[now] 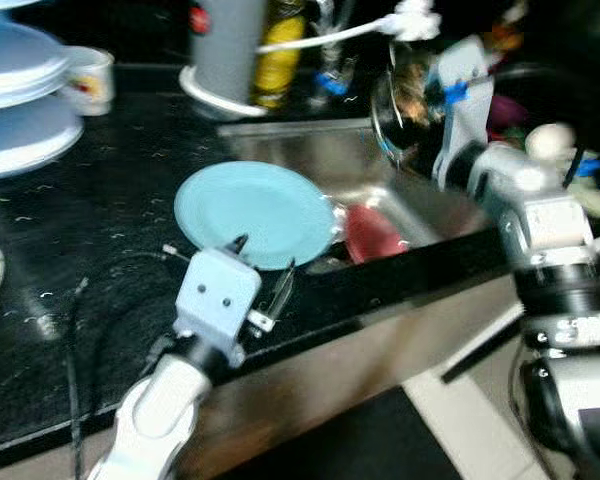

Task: Kitchen organization

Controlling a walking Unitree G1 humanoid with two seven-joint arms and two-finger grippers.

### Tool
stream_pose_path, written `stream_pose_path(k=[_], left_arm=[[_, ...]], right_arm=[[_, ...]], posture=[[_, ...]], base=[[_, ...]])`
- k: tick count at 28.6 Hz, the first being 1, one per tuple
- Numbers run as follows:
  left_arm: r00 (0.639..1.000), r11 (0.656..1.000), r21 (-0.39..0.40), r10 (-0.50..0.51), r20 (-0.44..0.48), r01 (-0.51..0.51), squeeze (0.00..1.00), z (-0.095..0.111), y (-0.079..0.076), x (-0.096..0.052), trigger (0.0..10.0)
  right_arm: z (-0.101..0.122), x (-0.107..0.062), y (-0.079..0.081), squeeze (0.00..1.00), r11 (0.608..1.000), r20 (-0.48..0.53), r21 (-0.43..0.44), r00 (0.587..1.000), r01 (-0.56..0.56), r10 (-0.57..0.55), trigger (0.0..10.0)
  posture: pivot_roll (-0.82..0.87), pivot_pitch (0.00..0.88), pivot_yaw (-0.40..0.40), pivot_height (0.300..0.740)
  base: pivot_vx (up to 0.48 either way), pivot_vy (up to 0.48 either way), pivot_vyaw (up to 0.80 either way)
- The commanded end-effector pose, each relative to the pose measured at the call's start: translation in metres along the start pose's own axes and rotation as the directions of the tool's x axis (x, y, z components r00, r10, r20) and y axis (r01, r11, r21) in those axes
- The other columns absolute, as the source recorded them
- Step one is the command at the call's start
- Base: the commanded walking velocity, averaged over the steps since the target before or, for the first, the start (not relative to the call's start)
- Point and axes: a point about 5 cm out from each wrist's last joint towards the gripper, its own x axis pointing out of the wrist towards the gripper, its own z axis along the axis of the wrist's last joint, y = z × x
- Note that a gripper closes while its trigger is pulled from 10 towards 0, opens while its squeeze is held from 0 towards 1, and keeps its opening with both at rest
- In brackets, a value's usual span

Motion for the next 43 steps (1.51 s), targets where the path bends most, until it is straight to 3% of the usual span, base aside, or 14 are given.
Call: stream_pose_path(k=[1,8,15,23,25,26,32,33,34,36,39,41,42,43], left_arm=[[1.000,1.000,0.003,0.006,0.014,-0.006,0.00,0.003,-0.001,-0.001,10.0],[1.000,1.000,0.019,0.021,0.024,-0.021,0.00,0.006,0.000,0.000,10.0],[0.999,0.999,0.026,0.025,0.027,-0.026,0.00,0.007,0.001,0.000,10.0],[0.999,0.999,0.036,0.029,0.033,-0.030,0.00,0.011,0.002,-0.003,10.0],[0.999,0.999,0.039,0.029,0.031,-0.030,0.00,0.012,0.003,-0.004,10.0],[0.999,0.999,0.041,0.029,0.031,-0.031,0.00,0.012,0.003,-0.004,10.0],[0.999,0.999,0.043,0.032,0.028,-0.033,0.00,0.012,0.003,-0.004,10.0],[0.999,0.999,0.043,0.032,0.028,-0.033,0.00,0.012,0.003,-0.004,10.0],[0.999,0.999,0.042,0.032,0.028,-0.033,0.00,0.012,0.003,-0.003,10.0],[0.999,0.999,0.042,0.032,0.027,-0.033,0.00,0.011,0.003,-0.003,10.0],[0.999,0.999,0.041,0.032,0.026,-0.033,0.00,0.011,0.003,-0.003,10.0],[0.999,0.999,0.038,0.028,0.026,-0.029,0.00,0.011,0.002,-0.003,10.0],[0.999,0.999,0.038,0.028,0.026,-0.029,0.00,0.011,0.002,-0.003,10.0],[0.999,0.999,0.037,0.027,0.026,-0.028,0.00,0.011,0.001,-0.002,10.0]], right_arm=[[0.003,0.005,0.004,0.00,0.999,0.008,-0.047,1.000,-0.006,0.006,10.0],[-0.034,0.027,0.025,0.00,0.998,-0.116,-0.053,0.993,-0.035,0.029,10.0],[-0.041,0.034,0.032,0.00,0.998,-0.150,-0.065,0.989,-0.023,0.013,10.0],[-0.057,0.046,0.058,0.00,0.993,-0.233,-0.065,0.969,-0.094,0.077,10.0],[-0.058,0.049,0.063,0.72,0.992,-0.232,-0.053,0.968,-0.114,0.099,10.0],[-0.057,0.050,0.064,1.00,0.992,-0.224,-0.049,0.969,-0.116,0.102,10.0],[-0.043,0.052,0.056,1.00,0.999,-0.115,-0.016,0.993,-0.031,0.029,10.0],[-0.037,0.051,0.048,1.00,0.999,-0.066,0.046,0.998,0.016,-0.013,10.0],[-0.033,0.049,0.039,0.00,0.988,-0.027,0.144,0.998,0.054,-0.051,10.0],[-0.030,0.045,0.027,0.00,0.956,0.004,0.281,0.996,0.086,-0.091,10.0],[-0.031,0.044,0.023,0.00,0.939,0.006,0.331,0.995,0.094,-0.102,10.0],[-0.040,0.038,0.015,0.00,0.863,-0.010,0.497,0.994,0.095,-0.104,10.0],[-0.040,0.038,0.015,0.00,0.863,-0.010,0.497,0.994,0.095,-0.104,10.0],[-0.045,0.036,0.015,0.00,0.801,-0.012,0.596,0.997,0.065,-0.072,10.0]], posture=[[0.13,0.023,-0.214,0.740],[0.14,0.032,-0.226,0.740],[0.14,0.034,-0.227,0.740],[0.16,0.058,-0.232,0.740],[0.16,0.060,-0.232,0.740],[0.16,0.060,-0.232,0.740],[0.16,0.060,-0.233,0.740],[0.16,0.059,-0.233,0.740],[0.16,0.056,-0.230,0.740],[0.16,0.055,-0.229,0.740],[0.16,0.055,-0.229,0.740],[0.15,0.050,-0.224,0.740],[0.15,0.050,-0.224,0.740],[0.15,0.050,-0.224,0.740]], base=[[0.000,0.000,0.00],[0.000,0.000,0.00],[0.000,0.000,0.00],[0.000,0.000,0.00],[0.000,0.000,0.00],[0.000,0.000,0.00],[0.000,0.000,0.00],[0.000,0.000,0.00],[0.000,0.000,0.00],[0.000,0.000,0.00],[0.000,0.000,0.00],[0.000,0.000,0.00],[0.000,0.000,0.00],[0.000,0.000,0.00]])
